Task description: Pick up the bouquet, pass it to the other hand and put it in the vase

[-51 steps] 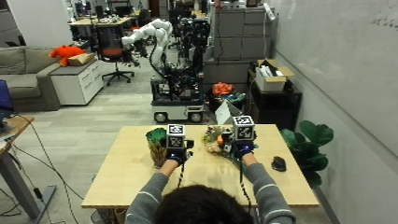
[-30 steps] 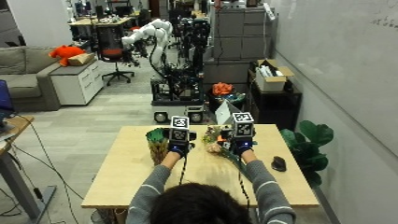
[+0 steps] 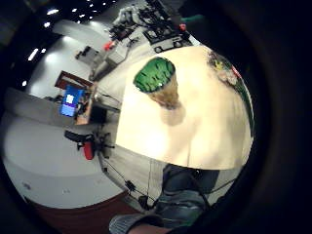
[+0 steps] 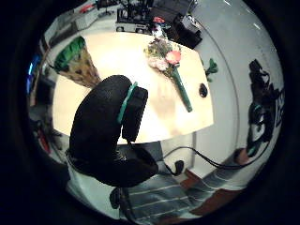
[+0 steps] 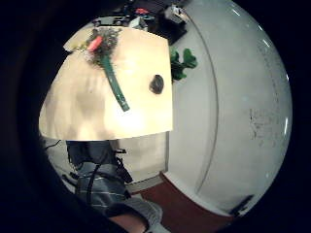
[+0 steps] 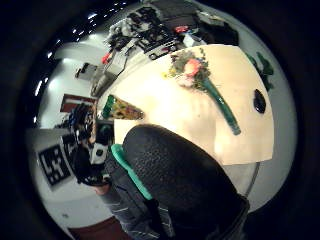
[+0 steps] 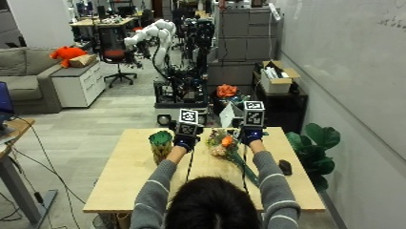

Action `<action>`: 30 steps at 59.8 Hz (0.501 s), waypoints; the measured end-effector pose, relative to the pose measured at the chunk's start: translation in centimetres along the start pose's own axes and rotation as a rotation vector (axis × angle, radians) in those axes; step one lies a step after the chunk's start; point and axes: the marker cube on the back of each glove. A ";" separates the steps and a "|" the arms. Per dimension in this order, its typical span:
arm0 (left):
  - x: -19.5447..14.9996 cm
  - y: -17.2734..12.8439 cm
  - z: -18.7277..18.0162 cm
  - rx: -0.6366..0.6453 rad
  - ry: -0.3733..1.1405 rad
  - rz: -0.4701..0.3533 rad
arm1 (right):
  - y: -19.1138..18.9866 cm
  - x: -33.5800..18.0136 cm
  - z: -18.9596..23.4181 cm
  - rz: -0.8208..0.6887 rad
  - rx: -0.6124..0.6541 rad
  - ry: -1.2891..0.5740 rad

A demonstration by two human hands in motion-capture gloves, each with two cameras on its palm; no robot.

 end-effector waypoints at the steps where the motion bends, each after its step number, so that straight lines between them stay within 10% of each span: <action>1: 0.1 0.1 -0.2 0.008 -0.003 0.004 | -0.2 0.1 -0.1 0.013 -0.001 -0.001; 30: 4.2 1.1 2.4 -0.161 0.261 0.127 | -5.2 4.7 8.6 0.234 0.061 -0.039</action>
